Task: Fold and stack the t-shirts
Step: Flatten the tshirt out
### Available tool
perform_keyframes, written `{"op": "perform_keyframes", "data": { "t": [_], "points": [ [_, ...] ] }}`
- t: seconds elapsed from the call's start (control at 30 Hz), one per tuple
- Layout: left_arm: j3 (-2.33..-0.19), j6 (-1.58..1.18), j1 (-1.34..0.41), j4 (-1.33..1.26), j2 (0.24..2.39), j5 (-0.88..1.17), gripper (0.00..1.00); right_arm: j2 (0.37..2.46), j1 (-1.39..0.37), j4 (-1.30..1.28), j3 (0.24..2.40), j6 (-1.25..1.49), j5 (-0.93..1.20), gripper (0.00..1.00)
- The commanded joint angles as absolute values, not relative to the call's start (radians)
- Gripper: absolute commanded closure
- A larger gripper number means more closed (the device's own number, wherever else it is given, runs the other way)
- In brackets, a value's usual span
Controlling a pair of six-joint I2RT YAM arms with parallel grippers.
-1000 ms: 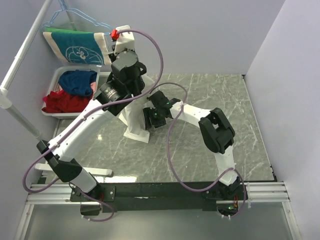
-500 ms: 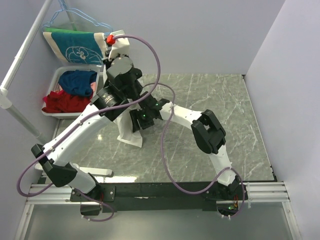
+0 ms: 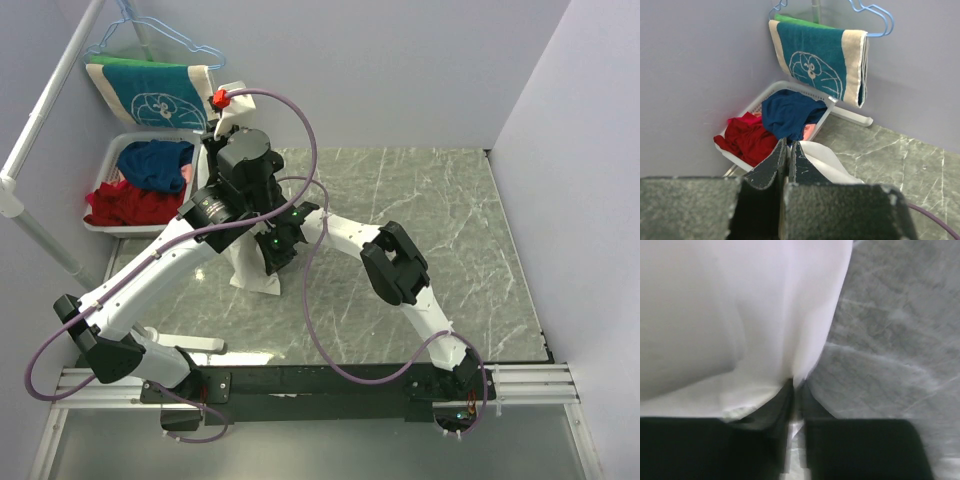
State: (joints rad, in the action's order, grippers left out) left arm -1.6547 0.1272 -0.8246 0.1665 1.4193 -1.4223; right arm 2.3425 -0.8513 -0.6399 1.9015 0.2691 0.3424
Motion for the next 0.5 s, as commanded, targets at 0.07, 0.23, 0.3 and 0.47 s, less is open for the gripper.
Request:
{"op": "perform_keyframes", "data": {
  "t": [0.07,0.23,0.3,0.47],
  "points": [
    [-1.654,0.072,-0.830,0.209,1.373,-1.453,0.99,2.358,-0.868,-0.709,1.904,0.268,0.270,1.00],
    [-1.674,0.071,-0.830,0.209,1.387,-1.439,0.99,2.231,-0.855,-0.677,1.804,0.327,0.072,1.00],
    [-1.687,0.068,-0.831,0.215,1.397,-1.431,0.99,2.127,-0.813,-0.638,1.703,0.366,0.006,1.00],
    [-1.710,0.043,-0.830,0.228,1.419,-1.385,0.99,1.868,-0.668,-0.583,1.481,0.426,-0.060,1.00]
  ]
}}
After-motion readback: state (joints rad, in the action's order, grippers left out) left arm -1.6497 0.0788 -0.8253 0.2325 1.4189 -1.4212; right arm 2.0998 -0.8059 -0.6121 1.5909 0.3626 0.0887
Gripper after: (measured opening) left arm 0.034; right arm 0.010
